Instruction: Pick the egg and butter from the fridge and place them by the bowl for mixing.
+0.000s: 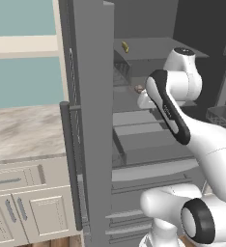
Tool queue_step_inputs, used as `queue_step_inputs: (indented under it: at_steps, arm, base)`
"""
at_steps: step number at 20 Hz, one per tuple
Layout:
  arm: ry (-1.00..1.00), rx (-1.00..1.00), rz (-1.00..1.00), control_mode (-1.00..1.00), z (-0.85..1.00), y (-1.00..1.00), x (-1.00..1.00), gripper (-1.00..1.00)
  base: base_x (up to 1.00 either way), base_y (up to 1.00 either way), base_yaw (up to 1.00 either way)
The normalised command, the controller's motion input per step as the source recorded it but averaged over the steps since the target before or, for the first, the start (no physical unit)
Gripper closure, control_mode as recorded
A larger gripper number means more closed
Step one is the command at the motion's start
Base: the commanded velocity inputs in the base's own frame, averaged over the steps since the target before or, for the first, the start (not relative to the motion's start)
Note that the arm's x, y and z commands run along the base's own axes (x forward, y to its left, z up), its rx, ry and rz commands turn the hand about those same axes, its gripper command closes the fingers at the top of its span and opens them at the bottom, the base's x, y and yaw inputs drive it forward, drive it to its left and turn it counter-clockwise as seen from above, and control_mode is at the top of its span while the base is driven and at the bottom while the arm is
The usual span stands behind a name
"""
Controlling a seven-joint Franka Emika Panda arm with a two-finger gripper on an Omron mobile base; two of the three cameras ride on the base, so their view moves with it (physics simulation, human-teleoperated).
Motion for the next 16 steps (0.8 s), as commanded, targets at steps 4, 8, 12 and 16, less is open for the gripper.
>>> queue_step_inputs:
  at_steps: [4,8,12,16]
  arm:
    - [-0.03,0.00,0.00,-1.00,0.00,0.00,-0.26,-1.00]
    - [-0.07,0.01,0.00,-1.00,0.00,-0.41,-0.01,-1.00]
    - [-0.19,0.01,0.00,-1.00,-0.02,-0.37,0.22,-1.00]
    - [-0.35,0.00,0.06,-1.00,0.00,-0.16,0.04,-1.00]
  base:
    - [0.00,0.00,0.00]
    - [0.00,0.00,0.00]
    - [0.00,0.00,0.00]
    - [0.00,0.00,0.00]
